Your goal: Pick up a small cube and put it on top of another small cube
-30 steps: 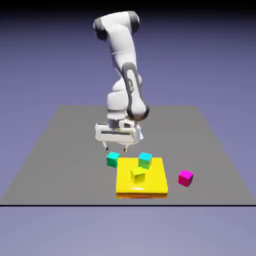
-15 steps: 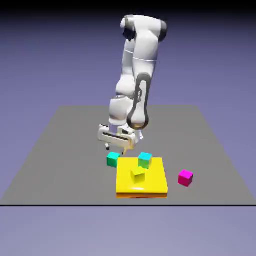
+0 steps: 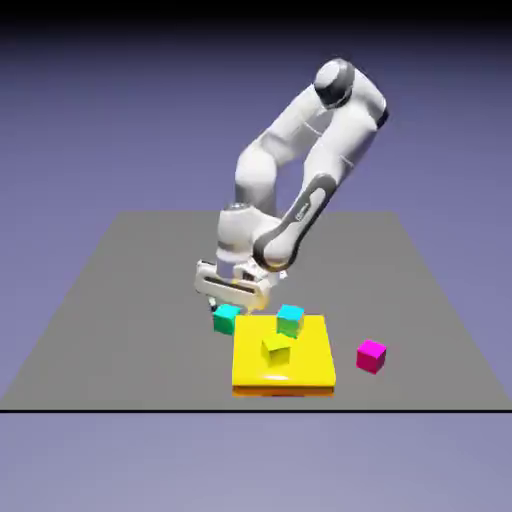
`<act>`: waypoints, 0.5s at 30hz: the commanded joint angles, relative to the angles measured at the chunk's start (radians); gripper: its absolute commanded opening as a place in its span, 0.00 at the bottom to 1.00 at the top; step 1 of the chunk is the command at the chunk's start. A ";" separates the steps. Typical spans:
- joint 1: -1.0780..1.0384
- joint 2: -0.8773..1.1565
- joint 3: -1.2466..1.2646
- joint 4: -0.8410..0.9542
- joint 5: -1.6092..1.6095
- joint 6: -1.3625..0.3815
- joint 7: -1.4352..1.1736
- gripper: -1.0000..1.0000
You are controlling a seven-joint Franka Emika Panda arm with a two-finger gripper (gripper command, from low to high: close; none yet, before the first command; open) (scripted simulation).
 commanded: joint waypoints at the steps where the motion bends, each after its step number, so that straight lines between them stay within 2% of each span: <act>1: 0.010 0.036 0.002 0.002 0.015 -0.033 0.003 0.50; 5: 0.041 0.154 0.010 0.009 0.062 -0.141 0.014 0.50; 6: 0.041 0.154 0.010 0.009 0.062 -0.141 0.014 0.00; 15: -0.036 -0.135 -0.008 -0.008 -0.054 0.124 -0.012 0.00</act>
